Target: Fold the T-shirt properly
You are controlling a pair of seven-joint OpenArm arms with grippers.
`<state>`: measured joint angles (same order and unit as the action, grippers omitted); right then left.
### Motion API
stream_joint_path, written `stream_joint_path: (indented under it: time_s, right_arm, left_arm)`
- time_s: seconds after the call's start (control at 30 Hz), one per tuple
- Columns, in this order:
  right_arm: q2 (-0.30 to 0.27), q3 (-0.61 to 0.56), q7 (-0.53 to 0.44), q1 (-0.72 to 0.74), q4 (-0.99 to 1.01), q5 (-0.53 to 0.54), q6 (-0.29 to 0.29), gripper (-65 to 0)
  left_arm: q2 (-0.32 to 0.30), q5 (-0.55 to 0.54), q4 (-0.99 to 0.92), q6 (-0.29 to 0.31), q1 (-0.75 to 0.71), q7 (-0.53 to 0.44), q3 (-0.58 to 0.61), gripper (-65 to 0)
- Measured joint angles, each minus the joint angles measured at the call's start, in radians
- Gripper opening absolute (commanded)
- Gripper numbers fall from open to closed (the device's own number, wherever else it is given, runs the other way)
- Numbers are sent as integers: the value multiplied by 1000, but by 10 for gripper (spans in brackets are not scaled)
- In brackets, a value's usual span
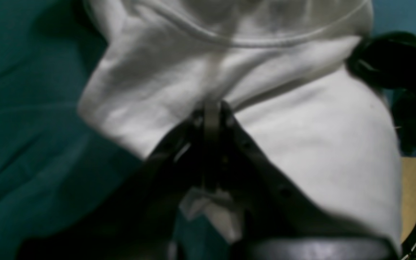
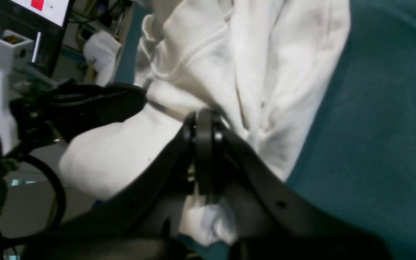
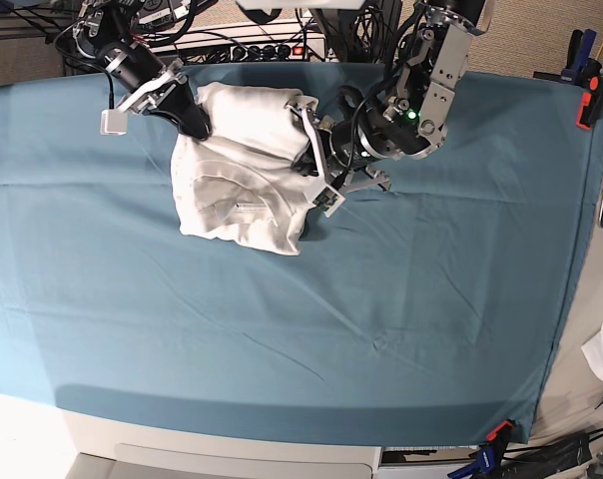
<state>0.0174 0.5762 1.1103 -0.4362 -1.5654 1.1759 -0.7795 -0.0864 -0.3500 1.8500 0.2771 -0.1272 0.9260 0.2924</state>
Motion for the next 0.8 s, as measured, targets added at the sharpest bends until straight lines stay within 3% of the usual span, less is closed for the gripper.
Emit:
stream_joint_path:
  time_s: [0.2, 0.3, 0.4, 0.6, 0.7, 0.8]
  right_arm:
    - [3, 55, 210, -52, -94, 131, 70, -650]
    - [9, 86, 283, -129, -192, 83, 91, -650]
    - [11, 131, 279, -180, -306, 79, 83, -650]
    - [2, 296, 280, -212, -452, 47, 84, -650]
    - [-45, 379, 264, -225, -481, 22, 83, -650]
    - [-106, 450, 259, -283, -482, -16, 83, -650]
  left_arm:
    - [0, 2, 0, -2, 0, 0, 0, -650]
    - [1, 45, 0, -69, 10, 5, 1, -650]
    - [0, 148, 0, -126, 43, 10, 1, -650]
    - [-8, 331, 35, -180, 71, 77, 1, -650]
    - [-74, 411, 90, -227, 37, 97, 2, -650]
    - [-184, 448, 167, -254, -75, 119, -27, -650]
